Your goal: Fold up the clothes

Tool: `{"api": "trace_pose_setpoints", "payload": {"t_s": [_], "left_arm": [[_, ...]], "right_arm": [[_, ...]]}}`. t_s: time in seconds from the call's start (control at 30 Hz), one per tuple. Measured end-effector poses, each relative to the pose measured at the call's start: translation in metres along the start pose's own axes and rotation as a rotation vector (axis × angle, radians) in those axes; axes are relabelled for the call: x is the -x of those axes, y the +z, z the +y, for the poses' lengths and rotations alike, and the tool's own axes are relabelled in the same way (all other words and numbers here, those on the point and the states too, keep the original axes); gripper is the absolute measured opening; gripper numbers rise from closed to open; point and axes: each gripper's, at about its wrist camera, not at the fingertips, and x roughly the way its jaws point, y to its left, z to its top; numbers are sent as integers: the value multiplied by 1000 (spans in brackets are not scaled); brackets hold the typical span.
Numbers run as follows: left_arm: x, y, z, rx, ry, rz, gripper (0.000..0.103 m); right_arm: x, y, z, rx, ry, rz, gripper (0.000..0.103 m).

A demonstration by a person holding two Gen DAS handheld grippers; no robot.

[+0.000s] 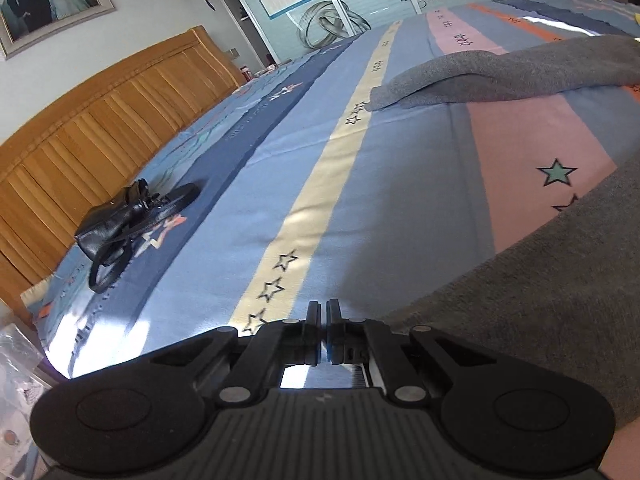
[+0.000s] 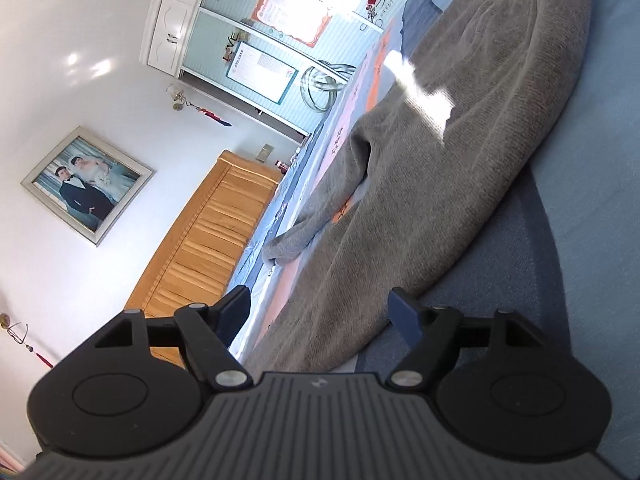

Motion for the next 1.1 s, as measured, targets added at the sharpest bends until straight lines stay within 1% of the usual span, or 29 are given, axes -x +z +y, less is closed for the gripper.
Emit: {"api": "trace_pose_setpoints", "payload": {"t_s": [0.03, 0.07, 0.1, 0.17, 0.2, 0.23, 0.27, 0.3, 0.33, 0.4, 0.43, 0.47, 0.5, 0.53, 0.57, 0.67, 0.7, 0.73, 0.77, 0.8, 0.83, 0.87, 0.93, 0.97, 1.0, 1.1], "left_arm": [[-7, -1, 8, 20, 26, 27, 0], [-15, -3, 20, 62, 29, 65, 0], [-15, -4, 29, 87, 23, 70, 0], [-6, -7, 41, 118, 4, 39, 0], [2, -6, 43, 133, -37, 17, 0], [12, -5, 43, 148, -97, -10, 0], [22, -3, 42, 164, -156, -36, 3], [29, -2, 39, 167, -189, -52, 14], [33, -3, 34, 164, -205, -62, 20], [41, -5, 24, 157, -238, -82, 50], [46, -5, 19, 153, -255, -92, 57], [46, -8, 15, 151, -257, -91, 66], [45, -11, 11, 149, -251, -84, 68], [43, -15, 8, 147, -244, -76, 68], [40, -18, 7, 159, -250, -71, 70], [25, -23, 11, 210, -303, -36, 74], [17, -23, 15, 241, -320, -23, 79], [10, -24, 20, 283, -336, -15, 82], [3, -24, 25, 322, -362, 0, 82], [-3, -23, 29, 351, -404, 17, 77], [-5, -23, 30, 357, -439, 20, 75], [-5, -23, 31, 351, -465, 16, 69], [-4, -22, 32, 347, -520, 12, 24], [-3, -22, 31, 352, -550, 14, 7], [-2, -21, 30, 352, -557, 15, 7], [2, -20, 25, 348, -529, 14, 6]], "right_arm": [[-1, -1, 1, 3, 1, -1, 77], [-2, -1, 1, 6, 3, -2, 77], [-4, -2, 1, 9, 3, 1, 77], [-7, -4, 2, 18, 4, 7, 77], [-7, -4, 2, 26, 9, 4, 77], [-8, -4, 1, 26, 16, 0, 77], [-9, -4, -1, 16, 20, -3, 77], [-10, -4, -2, 6, 24, -6, 77], [-12, -4, -2, 3, 28, -4, 77], [-13, -4, -1, 5, 36, 3, 77], [-14, -5, 0, 10, 40, 6, 77], [-13, -6, 0, 11, 40, 9, 77], [-13, -6, 1, 13, 40, 12, 77], [-12, -6, 0, 10, 39, 12, 78], [-11, -6, -1, 7, 38, 12, 78], [-8, -6, -5, 1, 29, 11, 78], [-9, -5, -5, -1, 27, 11, 78], [-9, -5, -5, -4, 28, 11, 78], [-9, -5, -5, -4, 30, 11, 78], [-10, -5, -5, -2, 30, 13, 78], [-10, -5, -5, 1, 29, 16, 78], [-11, -5, -4, 4, 27, 19, 78], [-12, -6, -4, 7, 23, 20, 78], [-13, -6, -4, 5, 23, 19, 78], [-13, -6, -4, 3, 24, 17, 78], [-14, -6, -3, 5, 19, 18, 78]]}}
